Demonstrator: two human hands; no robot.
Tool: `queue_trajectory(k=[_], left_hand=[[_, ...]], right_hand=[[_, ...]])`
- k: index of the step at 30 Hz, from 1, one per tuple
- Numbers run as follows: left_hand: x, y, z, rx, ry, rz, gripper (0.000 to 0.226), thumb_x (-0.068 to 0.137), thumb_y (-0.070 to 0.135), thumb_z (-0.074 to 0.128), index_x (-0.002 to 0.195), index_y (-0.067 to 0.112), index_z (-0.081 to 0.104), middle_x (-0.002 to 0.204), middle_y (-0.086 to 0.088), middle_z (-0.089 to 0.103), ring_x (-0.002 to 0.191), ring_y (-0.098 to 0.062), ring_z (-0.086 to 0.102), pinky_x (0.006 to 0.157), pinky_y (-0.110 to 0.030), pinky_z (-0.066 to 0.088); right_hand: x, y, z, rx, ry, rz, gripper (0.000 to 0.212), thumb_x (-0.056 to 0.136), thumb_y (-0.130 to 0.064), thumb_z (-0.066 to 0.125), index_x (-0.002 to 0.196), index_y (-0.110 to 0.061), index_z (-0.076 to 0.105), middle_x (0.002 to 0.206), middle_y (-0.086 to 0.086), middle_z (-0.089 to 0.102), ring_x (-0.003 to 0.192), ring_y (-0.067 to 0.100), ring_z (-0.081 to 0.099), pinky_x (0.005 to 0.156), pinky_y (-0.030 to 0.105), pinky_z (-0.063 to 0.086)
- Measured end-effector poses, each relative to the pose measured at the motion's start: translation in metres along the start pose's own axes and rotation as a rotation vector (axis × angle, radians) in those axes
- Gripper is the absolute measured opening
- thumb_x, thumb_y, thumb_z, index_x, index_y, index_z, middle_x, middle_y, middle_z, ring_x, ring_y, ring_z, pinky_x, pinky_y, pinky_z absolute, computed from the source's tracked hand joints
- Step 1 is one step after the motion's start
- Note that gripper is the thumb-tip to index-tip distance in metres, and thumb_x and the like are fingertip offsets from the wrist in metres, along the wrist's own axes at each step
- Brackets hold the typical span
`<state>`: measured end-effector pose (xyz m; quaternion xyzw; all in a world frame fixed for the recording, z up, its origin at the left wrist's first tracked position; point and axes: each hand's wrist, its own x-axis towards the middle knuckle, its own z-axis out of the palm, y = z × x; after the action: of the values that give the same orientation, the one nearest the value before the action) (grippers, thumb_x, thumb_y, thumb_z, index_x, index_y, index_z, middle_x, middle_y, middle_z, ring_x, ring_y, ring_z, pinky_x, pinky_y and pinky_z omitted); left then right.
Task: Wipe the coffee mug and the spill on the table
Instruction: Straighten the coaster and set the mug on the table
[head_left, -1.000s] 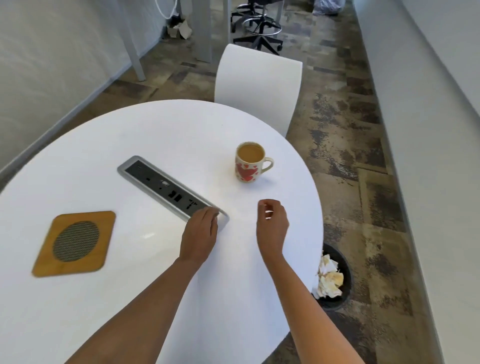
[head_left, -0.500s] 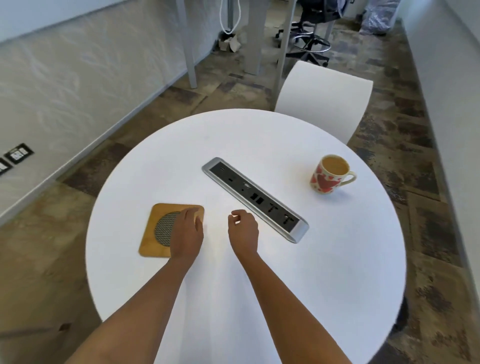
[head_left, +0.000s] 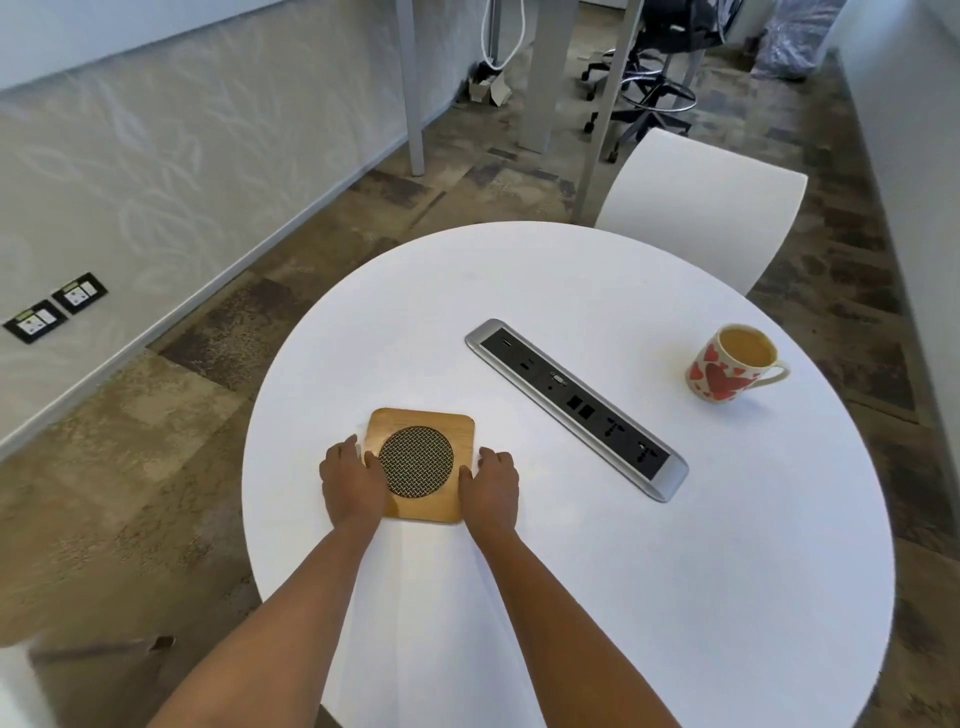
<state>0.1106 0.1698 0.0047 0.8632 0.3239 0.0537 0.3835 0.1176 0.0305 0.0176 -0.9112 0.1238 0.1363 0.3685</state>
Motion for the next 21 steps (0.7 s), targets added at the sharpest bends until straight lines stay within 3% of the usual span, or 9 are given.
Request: queue_trajectory(k=[5,9,13,21], left_hand=[[0.009,0.001,0.000,-0.116,-0.026,-0.140,0.032,0.091,0.009,0.041,0.114,-0.002,0.061,0.124,-0.026,0.050,0.117,-0.040,0.043,0.098,-0.042,0.035],[0.012,0.001,0.002,-0.179,-0.050,-0.223,0.033,0.088,0.012,0.040,0.104,-0.009,0.060,0.117,-0.033,0.054,0.112,-0.046,0.048,0.095,-0.053,0.042],[0.002,0.007,0.004,-0.234,-0.051,-0.217,0.027,0.086,0.010,0.041,0.089,-0.008,0.061,0.114,-0.036,0.054,0.107,-0.047,0.051,0.092,-0.051,0.043],[-0.042,0.031,0.020,-0.256,-0.114,-0.166,0.033,0.090,0.015,0.042,0.107,-0.004,0.063,0.119,-0.030,0.055,0.110,-0.043,0.052,0.095,-0.050,0.045]], right_hand=[[-0.001,-0.005,0.004,0.045,-0.017,0.032,0.035,0.093,-0.018,0.049,0.126,-0.007,0.051,0.126,0.012,0.048,0.113,0.027,0.053,0.094,0.032,0.040],[0.000,-0.005,0.000,0.109,-0.013,0.076,0.037,0.092,-0.019,0.050,0.129,-0.010,0.051,0.127,0.011,0.050,0.112,0.027,0.055,0.095,0.032,0.040],[-0.002,0.000,-0.009,0.173,0.034,0.104,0.036,0.092,-0.019,0.051,0.127,-0.012,0.053,0.127,0.009,0.053,0.113,0.025,0.055,0.094,0.030,0.041],[-0.016,0.034,-0.042,0.222,0.163,0.158,0.031,0.093,-0.019,0.048,0.124,-0.014,0.055,0.124,0.009,0.054,0.110,0.024,0.055,0.089,0.030,0.042]])
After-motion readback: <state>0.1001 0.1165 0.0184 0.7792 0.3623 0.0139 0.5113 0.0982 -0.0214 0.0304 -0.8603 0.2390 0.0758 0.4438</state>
